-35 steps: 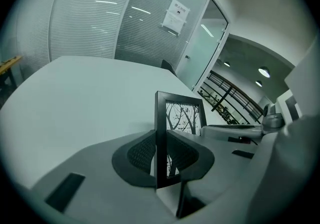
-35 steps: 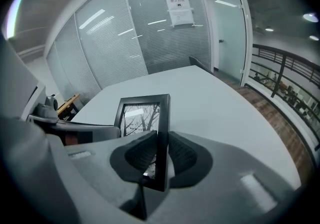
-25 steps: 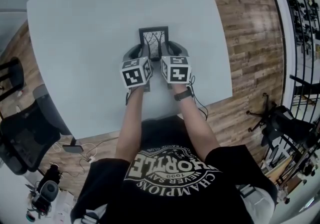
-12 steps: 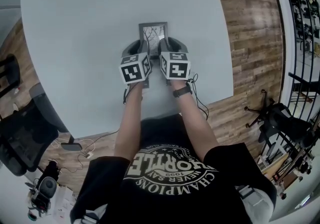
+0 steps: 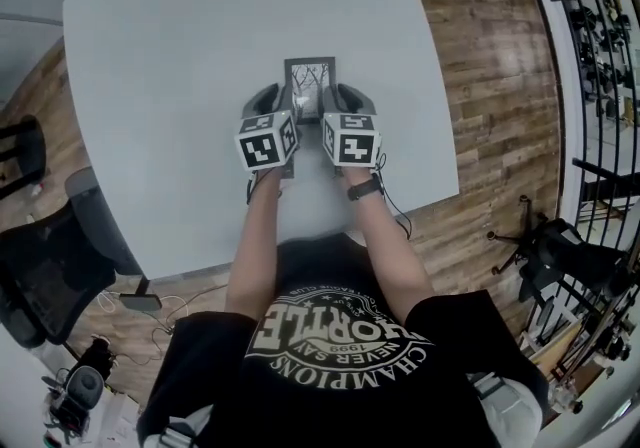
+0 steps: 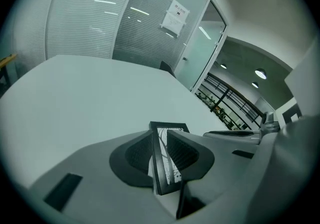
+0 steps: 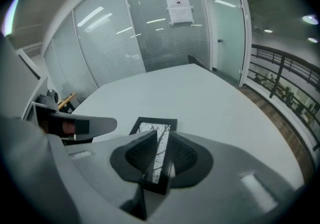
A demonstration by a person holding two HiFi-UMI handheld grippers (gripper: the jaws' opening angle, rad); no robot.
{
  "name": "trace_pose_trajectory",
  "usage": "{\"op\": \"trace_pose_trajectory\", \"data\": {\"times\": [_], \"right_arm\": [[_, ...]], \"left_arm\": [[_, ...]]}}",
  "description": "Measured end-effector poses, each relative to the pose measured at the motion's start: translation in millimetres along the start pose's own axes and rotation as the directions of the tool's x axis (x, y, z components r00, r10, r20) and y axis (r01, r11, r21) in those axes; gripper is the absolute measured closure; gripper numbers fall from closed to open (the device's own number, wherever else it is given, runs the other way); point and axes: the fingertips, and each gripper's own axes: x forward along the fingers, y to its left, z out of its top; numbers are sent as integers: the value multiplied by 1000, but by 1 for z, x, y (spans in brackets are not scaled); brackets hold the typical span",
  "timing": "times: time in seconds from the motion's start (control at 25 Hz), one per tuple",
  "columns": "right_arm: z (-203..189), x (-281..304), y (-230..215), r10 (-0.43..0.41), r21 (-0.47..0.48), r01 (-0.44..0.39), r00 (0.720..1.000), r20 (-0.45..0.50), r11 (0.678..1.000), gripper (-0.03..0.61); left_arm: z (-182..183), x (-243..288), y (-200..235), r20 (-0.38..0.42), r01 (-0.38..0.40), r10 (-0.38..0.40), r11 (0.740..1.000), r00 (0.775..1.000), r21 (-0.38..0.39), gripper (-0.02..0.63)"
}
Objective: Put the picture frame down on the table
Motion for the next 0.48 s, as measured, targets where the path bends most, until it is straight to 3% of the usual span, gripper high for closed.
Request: {"op": "trace_pose_trajectory", "data": {"times": [0.28,0.48], "right_arm": [[25,-80,11,9,-14,-8,990,142,1000,508],[48,-151,23,33,-47,-20,956,292,999,511]], "left_arm": [[17,-78,-35,114,12,-17,999,993,52,546],[34,-140,-67,234,15,-43,993,971,119,546]]}}
